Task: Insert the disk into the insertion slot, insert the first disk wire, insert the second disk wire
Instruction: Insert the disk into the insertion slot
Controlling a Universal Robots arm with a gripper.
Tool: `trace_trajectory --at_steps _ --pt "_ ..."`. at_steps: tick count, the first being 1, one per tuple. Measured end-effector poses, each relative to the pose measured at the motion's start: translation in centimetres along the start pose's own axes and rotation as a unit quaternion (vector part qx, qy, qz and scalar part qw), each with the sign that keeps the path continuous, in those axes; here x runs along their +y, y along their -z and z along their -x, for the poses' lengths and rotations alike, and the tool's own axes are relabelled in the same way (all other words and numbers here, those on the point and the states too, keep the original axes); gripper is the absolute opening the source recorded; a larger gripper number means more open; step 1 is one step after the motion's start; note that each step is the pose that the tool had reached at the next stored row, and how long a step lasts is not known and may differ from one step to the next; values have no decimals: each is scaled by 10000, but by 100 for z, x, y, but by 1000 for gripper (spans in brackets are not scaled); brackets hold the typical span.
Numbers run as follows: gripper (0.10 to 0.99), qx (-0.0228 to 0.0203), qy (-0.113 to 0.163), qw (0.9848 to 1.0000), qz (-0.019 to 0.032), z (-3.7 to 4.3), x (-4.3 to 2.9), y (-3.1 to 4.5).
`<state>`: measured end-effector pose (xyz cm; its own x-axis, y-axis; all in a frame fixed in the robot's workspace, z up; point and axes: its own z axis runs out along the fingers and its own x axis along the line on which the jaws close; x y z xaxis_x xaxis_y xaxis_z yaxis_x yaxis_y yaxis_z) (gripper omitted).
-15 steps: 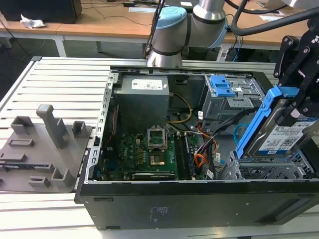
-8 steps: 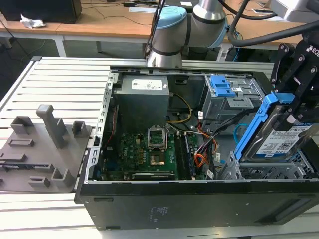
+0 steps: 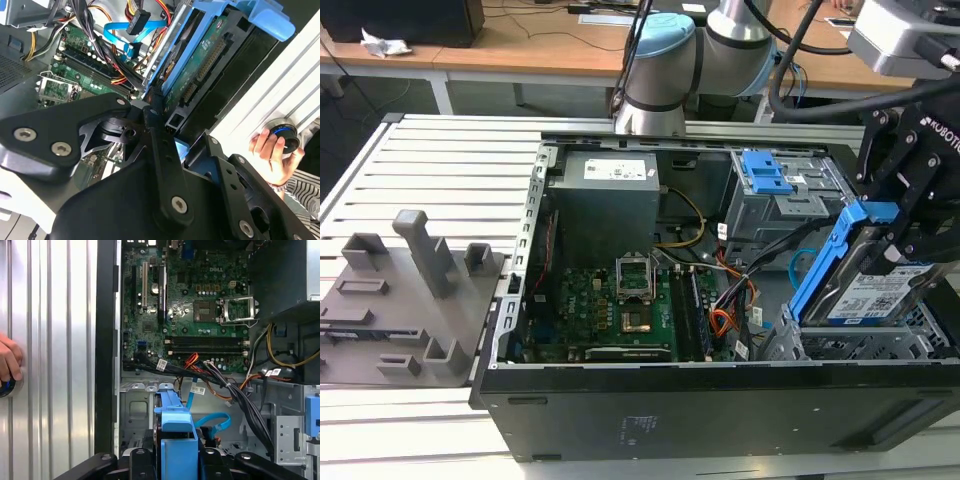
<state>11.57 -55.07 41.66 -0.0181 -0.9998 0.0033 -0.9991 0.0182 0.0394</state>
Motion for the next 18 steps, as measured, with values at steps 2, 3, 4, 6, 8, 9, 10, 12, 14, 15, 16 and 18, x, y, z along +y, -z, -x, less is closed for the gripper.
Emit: trace_trajectory --at_steps 2,3,4,6,8,9,10,12,14,15,16,18 --pt "365 0 0 10000 0 0 -1 -22" --pt "365 0 0 10000 0 0 -2 -43" --pt "365 0 0 10000 0 0 -2 -56" --pt "365 1 0 10000 0 0 -3 -73" --pt "365 0 0 10000 0 0 -4 -105" --pt "365 0 0 10000 0 0 -5 -118" --pt "365 0 0 10000 0 0 -5 -124" --pt "365 0 0 10000 0 0 -6 -146" --pt "365 0 0 10000 0 0 -6 -162" --pt "365 0 0 10000 0 0 -7 -178" --pt "365 0 0 10000 0 1 -8 -193" --pt "365 1 0 10000 0 1 -10 -237"
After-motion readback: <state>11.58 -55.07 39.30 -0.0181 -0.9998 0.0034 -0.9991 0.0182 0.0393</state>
